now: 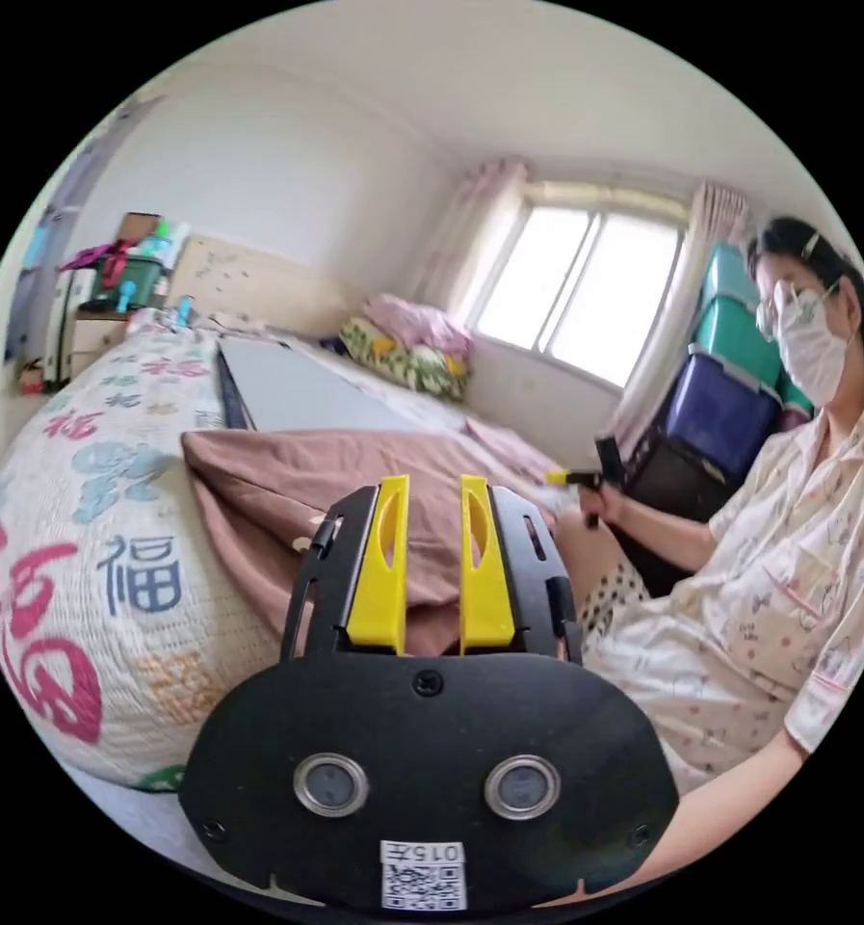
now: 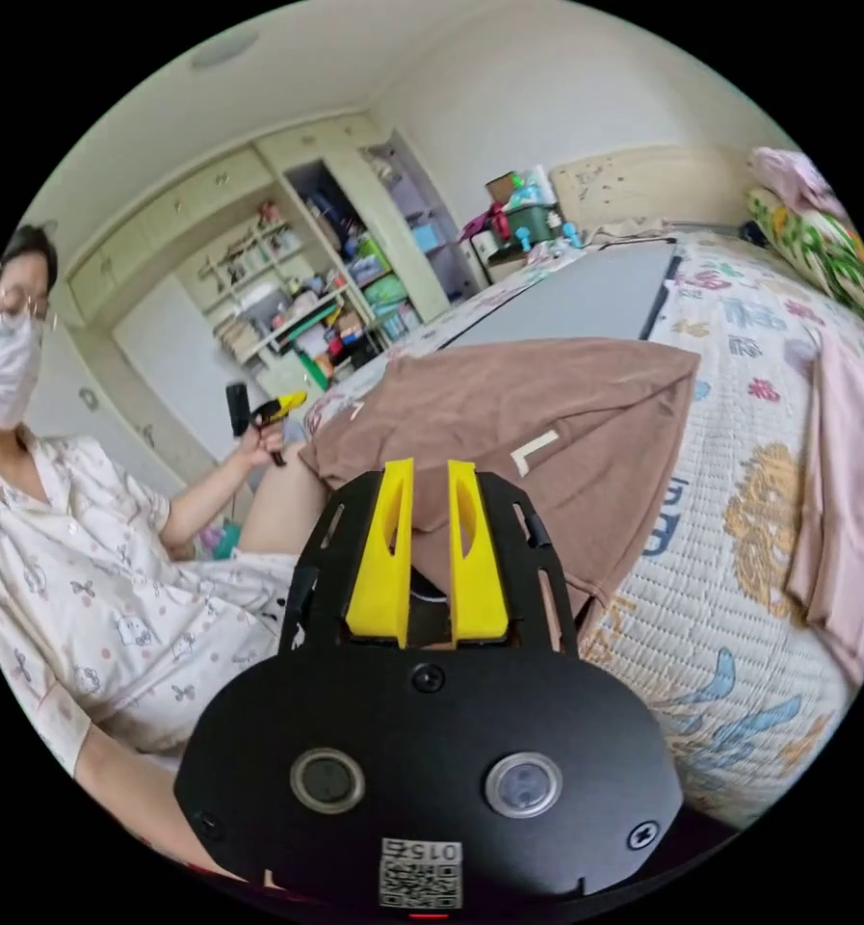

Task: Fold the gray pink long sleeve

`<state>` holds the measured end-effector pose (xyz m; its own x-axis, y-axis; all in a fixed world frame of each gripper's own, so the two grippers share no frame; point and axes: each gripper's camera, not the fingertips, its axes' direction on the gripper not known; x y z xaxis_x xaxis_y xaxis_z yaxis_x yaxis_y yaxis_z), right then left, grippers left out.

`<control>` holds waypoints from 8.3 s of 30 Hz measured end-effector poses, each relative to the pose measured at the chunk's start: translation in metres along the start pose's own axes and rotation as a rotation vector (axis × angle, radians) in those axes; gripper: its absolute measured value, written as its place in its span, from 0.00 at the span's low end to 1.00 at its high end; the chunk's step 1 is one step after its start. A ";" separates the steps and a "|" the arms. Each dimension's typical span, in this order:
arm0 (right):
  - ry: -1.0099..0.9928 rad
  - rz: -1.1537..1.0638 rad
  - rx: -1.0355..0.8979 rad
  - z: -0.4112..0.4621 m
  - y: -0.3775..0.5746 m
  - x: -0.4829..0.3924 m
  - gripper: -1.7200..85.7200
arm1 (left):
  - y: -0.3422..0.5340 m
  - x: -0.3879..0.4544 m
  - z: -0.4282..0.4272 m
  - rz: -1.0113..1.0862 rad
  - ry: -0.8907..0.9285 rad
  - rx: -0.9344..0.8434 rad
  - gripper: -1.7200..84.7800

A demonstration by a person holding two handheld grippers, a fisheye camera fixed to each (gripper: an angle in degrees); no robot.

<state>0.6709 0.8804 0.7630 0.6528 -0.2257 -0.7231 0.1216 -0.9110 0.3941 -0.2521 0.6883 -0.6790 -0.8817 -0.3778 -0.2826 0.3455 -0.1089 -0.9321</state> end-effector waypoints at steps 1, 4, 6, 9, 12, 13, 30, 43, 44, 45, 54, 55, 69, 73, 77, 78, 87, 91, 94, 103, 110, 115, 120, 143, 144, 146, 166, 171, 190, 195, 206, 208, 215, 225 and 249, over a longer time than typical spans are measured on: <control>0.012 -0.080 -0.046 0.015 -0.003 -0.013 0.10 | -0.025 0.011 0.022 0.057 0.030 -0.128 0.11; 0.070 -0.263 -0.146 0.055 -0.002 -0.047 0.10 | -0.070 0.049 0.069 0.226 0.069 -0.362 0.11; 0.082 -0.313 -0.252 0.081 -0.003 -0.056 0.11 | -0.084 0.067 0.092 0.290 0.083 -0.446 0.11; 0.127 -0.349 -0.319 0.114 0.001 -0.055 0.12 | -0.099 0.082 0.124 0.336 0.082 -0.535 0.13; 0.127 -0.339 -0.331 0.134 0.007 -0.045 0.13 | -0.107 0.082 0.151 0.325 0.082 -0.599 0.14; 0.131 -0.337 -0.367 0.144 0.010 -0.040 0.14 | -0.108 0.082 0.163 0.329 0.076 -0.652 0.14; 0.154 -0.336 -0.486 0.226 -0.006 -0.006 0.06 | -0.156 0.096 0.203 0.382 0.000 -0.792 0.11; 0.089 -0.253 -0.408 0.226 -0.063 0.025 0.01 | -0.222 0.077 0.113 0.281 0.001 -0.531 0.03; 0.108 -0.264 -0.422 0.229 -0.083 0.035 0.01 | -0.236 0.065 0.111 0.262 0.003 -0.500 0.03; 0.119 -0.267 -0.425 0.230 -0.097 0.040 0.01 | -0.245 0.058 0.111 0.254 -0.003 -0.493 0.03; 0.419 0.153 0.261 0.200 -0.445 0.151 0.09 | -0.490 -0.078 0.138 -0.223 -0.343 0.170 0.10; 0.330 0.129 0.274 0.206 -0.450 0.151 0.10 | -0.491 -0.071 0.140 -0.219 -0.273 0.206 0.11; 0.078 -0.044 -0.234 0.296 -0.063 0.149 0.15 | -0.163 0.060 0.140 -0.030 -0.057 -0.424 0.13; 0.076 -0.056 -0.121 0.288 -0.021 0.130 0.15 | -0.138 0.126 0.140 0.062 -0.153 -0.376 0.14; 0.224 -0.320 -0.183 0.307 -0.022 0.091 0.16 | -0.132 0.153 0.161 0.082 -0.225 -0.428 0.14; 0.244 -0.342 -0.195 0.311 -0.022 0.088 0.17 | -0.129 0.153 0.164 0.075 -0.244 -0.434 0.14; 0.327 -0.327 -0.352 0.367 0.000 0.125 0.15 | -0.087 0.179 0.164 0.100 -0.397 -0.330 0.11; 0.330 -0.340 -0.339 0.368 0.011 0.144 0.15 | -0.077 0.183 0.164 0.070 -0.421 -0.302 0.11; 0.313 -0.310 -0.323 0.366 0.016 0.162 0.13 | -0.073 0.178 0.164 0.049 -0.412 -0.302 0.10; 0.259 -0.185 -0.261 0.358 0.033 0.217 0.06 | -0.049 0.110 0.145 -0.236 -0.239 -0.195 0.04; 0.233 -0.148 -0.218 0.360 0.053 0.243 0.06 | -0.014 0.038 0.141 -0.487 0.049 -0.109 0.02; 0.263 -0.147 -0.266 0.372 0.056 0.242 0.08 | -0.007 0.039 0.148 -0.446 -0.002 -0.112 0.02; 0.403 -0.306 -0.348 0.399 0.061 0.220 0.09 | 0.003 0.024 0.156 -0.488 0.037 -0.115 0.03; 0.728 -0.907 -0.558 0.436 0.120 0.115 0.08 | 0.044 0.009 0.192 -0.482 0.059 -0.102 0.03; 0.744 -0.915 -0.562 0.439 0.120 0.111 0.08 | 0.045 0.009 0.192 -0.481 0.058 -0.101 0.03; 0.784 -0.922 -0.573 0.444 0.114 0.094 0.08 | 0.049 0.010 0.195 -0.477 0.058 -0.099 0.02; 0.323 -0.142 -0.353 0.217 -0.180 0.101 0.03 | -0.058 -0.007 0.120 -0.225 0.005 -0.138 0.04; 0.772 0.348 0.246 -0.046 -0.300 0.196 0.08 | -0.168 -0.119 -0.077 -0.435 -0.595 0.371 0.07; 0.179 0.488 -0.093 -0.008 -0.087 0.033 0.16 | 0.086 -0.049 -0.057 -0.612 -0.378 0.022 0.15; 0.187 0.498 -0.107 -0.029 -0.104 -0.006 0.17 | 0.073 -0.060 -0.043 -0.632 -0.284 -0.131 0.17; 0.298 0.530 -0.362 0.001 -0.114 -0.046 0.17 | 0.115 -0.071 0.002 -0.688 -0.248 -0.280 0.22; 0.331 0.516 -0.401 0.008 -0.121 -0.053 0.17 | 0.113 -0.076 0.009 -0.681 -0.233 -0.316 0.22; 0.327 0.565 -0.379 -0.007 -0.124 -0.060 0.14 | 0.107 -0.086 0.020 -0.683 -0.268 -0.371 0.18; 0.216 0.612 -0.325 -0.028 -0.116 -0.056 0.10 | 0.119 -0.102 0.010 -0.749 -0.160 -0.283 0.09; 0.321 0.532 -0.353 -0.036 -0.079 -0.079 0.03 | 0.083 -0.040 0.030 -0.610 -0.472 -0.414 0.02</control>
<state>0.6367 0.9824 0.8093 0.8724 -0.4458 -0.2004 -0.0751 -0.5273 0.8463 -0.1785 0.6670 -0.7383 -0.6178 -0.7139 0.3296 -0.3681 -0.1079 -0.9235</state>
